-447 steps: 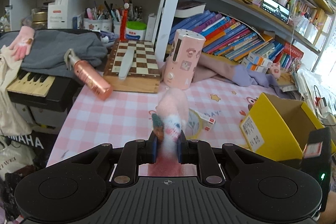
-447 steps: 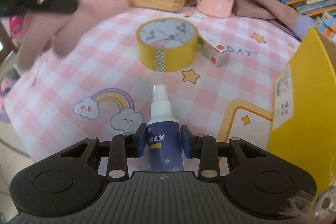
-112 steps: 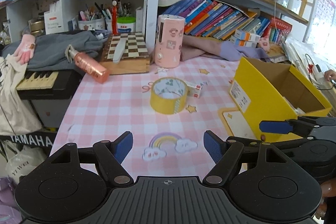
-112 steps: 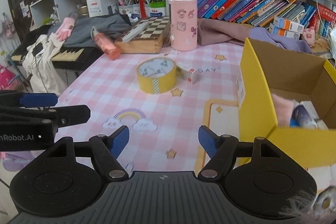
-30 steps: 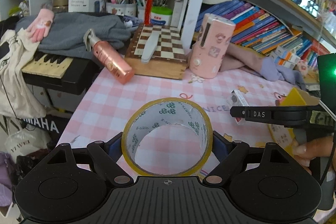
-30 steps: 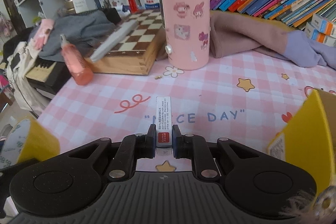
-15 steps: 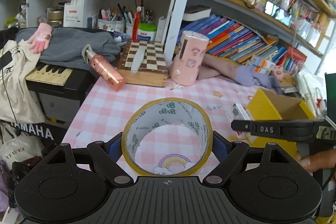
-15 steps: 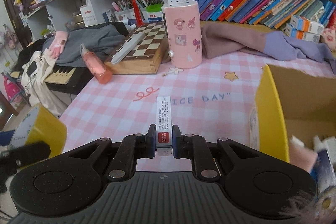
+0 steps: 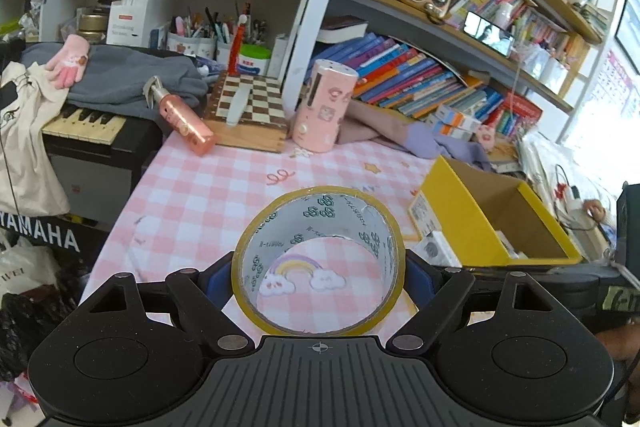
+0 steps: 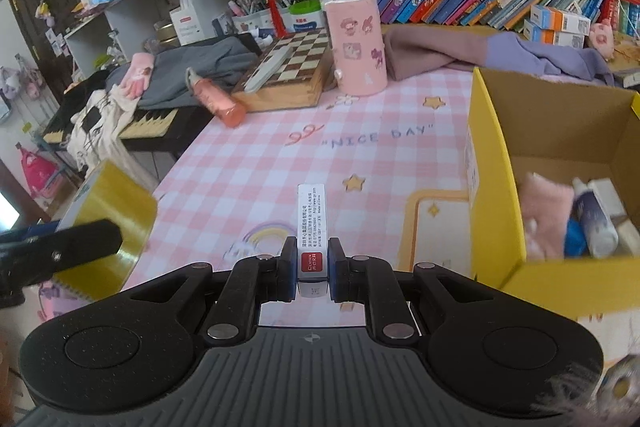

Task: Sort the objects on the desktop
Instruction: 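Lift the medicine box and tape roll and carry them toward the yellow box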

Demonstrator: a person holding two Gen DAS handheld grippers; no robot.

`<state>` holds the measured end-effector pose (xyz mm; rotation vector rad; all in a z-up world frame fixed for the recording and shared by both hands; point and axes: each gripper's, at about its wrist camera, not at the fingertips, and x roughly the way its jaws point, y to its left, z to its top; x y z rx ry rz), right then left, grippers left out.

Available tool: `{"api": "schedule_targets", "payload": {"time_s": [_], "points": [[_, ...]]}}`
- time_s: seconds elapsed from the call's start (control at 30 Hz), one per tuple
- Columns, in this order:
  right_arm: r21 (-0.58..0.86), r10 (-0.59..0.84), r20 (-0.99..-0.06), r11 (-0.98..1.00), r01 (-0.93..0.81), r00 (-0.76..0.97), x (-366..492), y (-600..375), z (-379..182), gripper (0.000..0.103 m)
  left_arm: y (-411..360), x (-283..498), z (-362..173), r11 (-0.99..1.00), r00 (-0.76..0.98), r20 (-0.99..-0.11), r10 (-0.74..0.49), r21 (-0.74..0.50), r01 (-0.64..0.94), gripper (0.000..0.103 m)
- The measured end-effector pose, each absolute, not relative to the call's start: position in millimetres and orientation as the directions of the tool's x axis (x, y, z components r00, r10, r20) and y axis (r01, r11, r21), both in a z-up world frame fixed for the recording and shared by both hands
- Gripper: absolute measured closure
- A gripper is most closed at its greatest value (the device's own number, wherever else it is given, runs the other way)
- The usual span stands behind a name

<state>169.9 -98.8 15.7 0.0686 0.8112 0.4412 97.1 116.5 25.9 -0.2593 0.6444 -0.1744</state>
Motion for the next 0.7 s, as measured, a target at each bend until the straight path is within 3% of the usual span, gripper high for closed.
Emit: {"api": "schedule_targets", "payload": {"time_s": [0.7], "points": [[0.288, 0.340, -0.708, 0.939, -0.186, 0.619, 28.2, -110.2, -2.8, 0.090, 104.7, 13.2, 16.1, 0.915, 0.681, -0.614, -0.400, -0.313, 0.255, 0.018]]}}
